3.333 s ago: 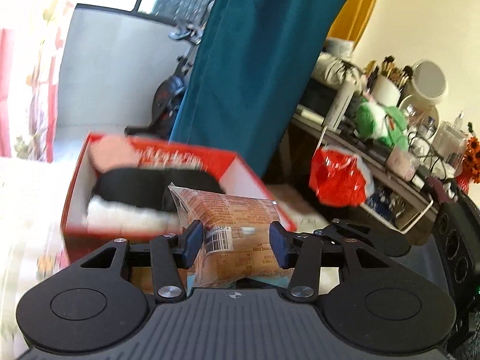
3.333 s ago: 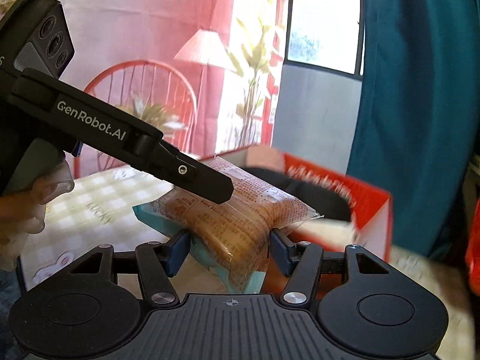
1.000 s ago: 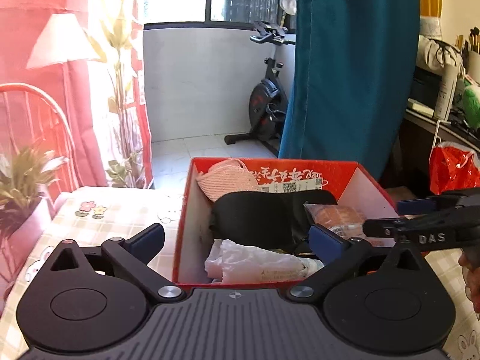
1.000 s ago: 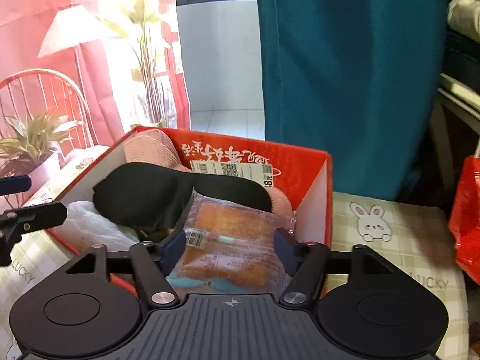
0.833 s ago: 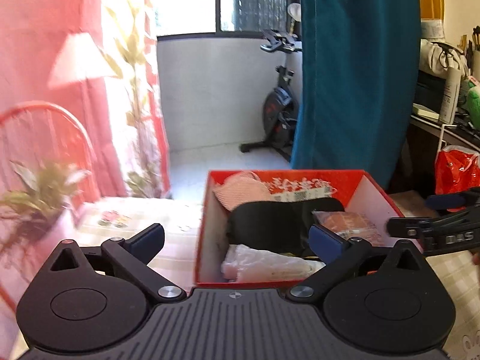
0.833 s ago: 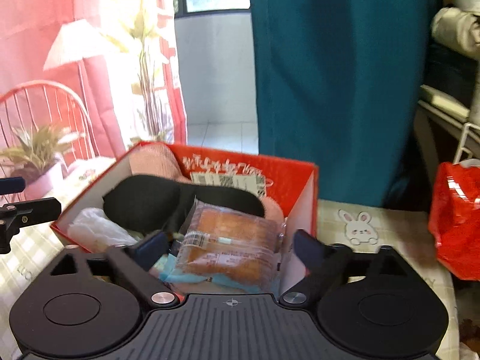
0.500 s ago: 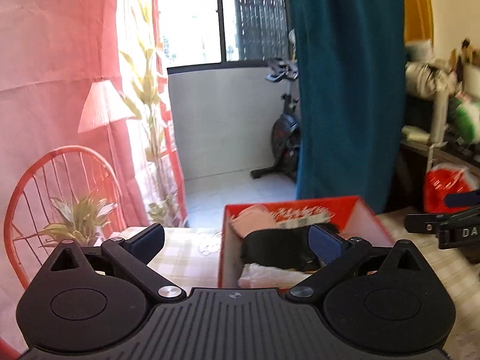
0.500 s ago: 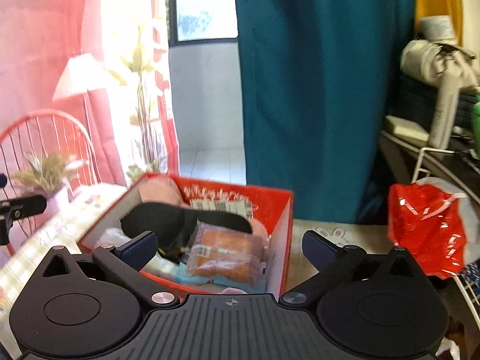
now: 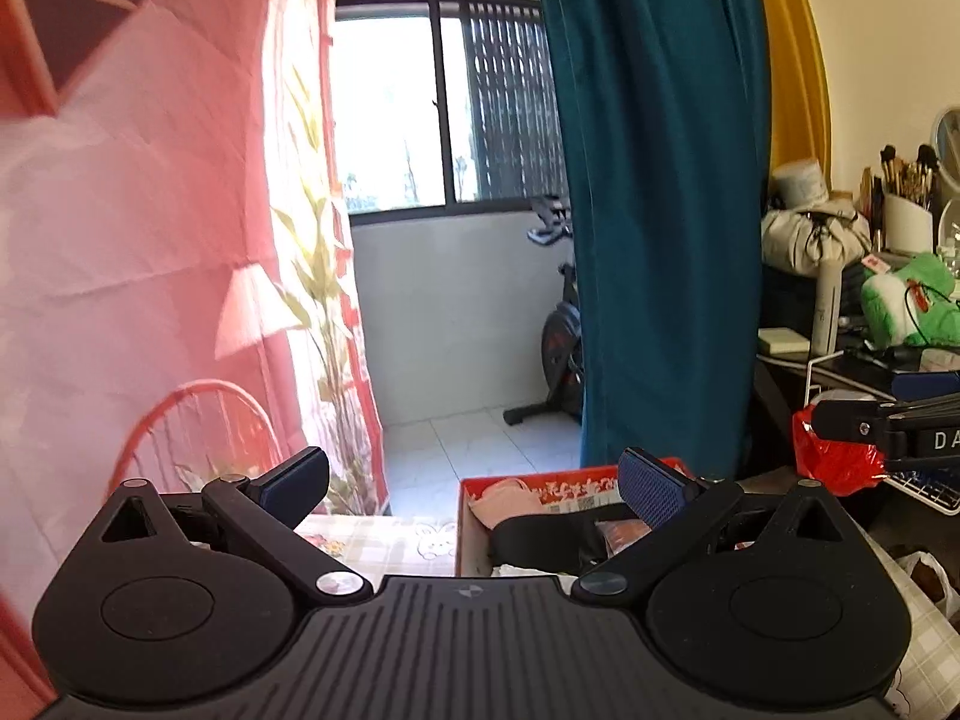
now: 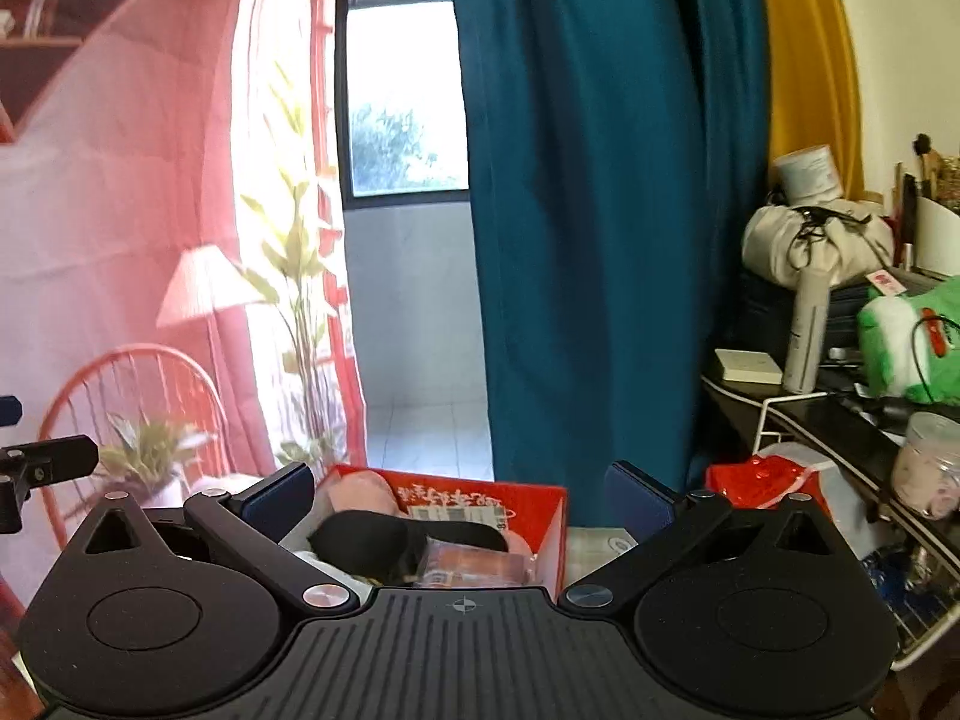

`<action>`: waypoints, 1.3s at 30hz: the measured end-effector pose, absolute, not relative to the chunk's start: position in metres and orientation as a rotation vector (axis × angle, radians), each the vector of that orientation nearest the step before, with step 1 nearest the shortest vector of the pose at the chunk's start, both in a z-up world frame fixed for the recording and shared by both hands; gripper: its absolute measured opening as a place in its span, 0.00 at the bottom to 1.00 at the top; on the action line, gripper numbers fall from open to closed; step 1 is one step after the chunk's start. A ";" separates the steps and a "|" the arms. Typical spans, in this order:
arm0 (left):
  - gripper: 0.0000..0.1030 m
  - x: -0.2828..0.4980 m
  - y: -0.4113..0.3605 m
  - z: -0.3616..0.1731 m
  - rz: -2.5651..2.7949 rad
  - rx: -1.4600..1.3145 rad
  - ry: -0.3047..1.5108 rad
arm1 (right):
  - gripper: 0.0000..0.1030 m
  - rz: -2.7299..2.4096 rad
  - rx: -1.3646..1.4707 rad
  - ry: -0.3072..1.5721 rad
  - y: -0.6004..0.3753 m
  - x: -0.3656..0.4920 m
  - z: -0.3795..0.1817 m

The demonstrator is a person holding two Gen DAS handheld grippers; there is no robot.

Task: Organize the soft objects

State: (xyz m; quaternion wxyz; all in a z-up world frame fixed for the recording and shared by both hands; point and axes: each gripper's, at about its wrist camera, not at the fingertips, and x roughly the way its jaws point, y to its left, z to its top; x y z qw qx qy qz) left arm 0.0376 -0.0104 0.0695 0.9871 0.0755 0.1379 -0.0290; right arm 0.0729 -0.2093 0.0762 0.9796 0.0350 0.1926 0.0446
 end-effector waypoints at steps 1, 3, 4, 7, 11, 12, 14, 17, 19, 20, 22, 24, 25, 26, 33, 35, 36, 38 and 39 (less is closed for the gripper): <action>1.00 0.031 -0.011 0.071 -0.055 0.154 0.270 | 1.00 0.094 0.081 0.380 -0.209 0.065 0.079; 1.00 0.021 -0.010 0.071 -0.054 0.150 0.264 | 1.00 0.097 0.089 0.365 -0.208 0.052 0.082; 1.00 0.018 -0.009 0.069 -0.054 0.147 0.267 | 1.00 0.097 0.087 0.358 -0.206 0.047 0.082; 1.00 0.011 -0.007 0.065 -0.035 0.123 0.267 | 1.00 0.080 0.095 0.349 -0.204 0.033 0.083; 1.00 0.000 -0.008 0.062 -0.001 0.145 0.254 | 1.00 0.088 0.114 0.338 -0.202 0.016 0.082; 1.00 -0.002 -0.009 0.062 0.006 0.161 0.250 | 1.00 0.087 0.108 0.342 -0.200 0.013 0.082; 1.00 -0.006 -0.011 0.062 0.017 0.183 0.242 | 1.00 0.085 0.088 0.343 -0.196 0.010 0.083; 1.00 -0.008 -0.010 0.064 0.007 0.170 0.245 | 1.00 0.087 0.061 0.344 -0.189 0.007 0.084; 1.00 -0.008 -0.008 0.065 0.005 0.156 0.248 | 1.00 0.097 0.057 0.348 -0.185 0.007 0.084; 1.00 -0.008 -0.007 0.065 0.010 0.151 0.247 | 1.00 0.105 0.058 0.347 -0.184 0.006 0.084; 1.00 -0.009 -0.005 0.065 0.008 0.143 0.243 | 1.00 0.116 0.058 0.344 -0.181 0.004 0.084; 1.00 -0.010 -0.003 0.065 -0.003 0.132 0.239 | 1.00 0.111 0.052 0.342 -0.179 0.003 0.084; 1.00 -0.010 -0.002 0.065 -0.006 0.127 0.240 | 1.00 0.107 0.049 0.341 -0.178 0.003 0.084; 1.00 -0.011 -0.002 0.065 -0.007 0.123 0.240 | 1.00 0.106 0.048 0.342 -0.177 0.003 0.083; 1.00 -0.012 -0.003 0.066 -0.015 0.119 0.234 | 1.00 0.097 0.061 0.348 -0.180 0.004 0.083; 1.00 -0.012 -0.004 0.066 -0.017 0.117 0.236 | 1.00 0.095 0.066 0.351 -0.180 0.004 0.083; 1.00 -0.012 -0.003 0.066 -0.018 0.118 0.236 | 1.00 0.093 0.068 0.352 -0.181 0.004 0.083; 1.00 -0.013 -0.003 0.065 -0.019 0.118 0.238 | 1.00 0.090 0.072 0.352 -0.182 0.004 0.083; 1.00 -0.013 -0.003 0.065 -0.021 0.118 0.238 | 1.00 0.089 0.073 0.352 -0.183 0.004 0.083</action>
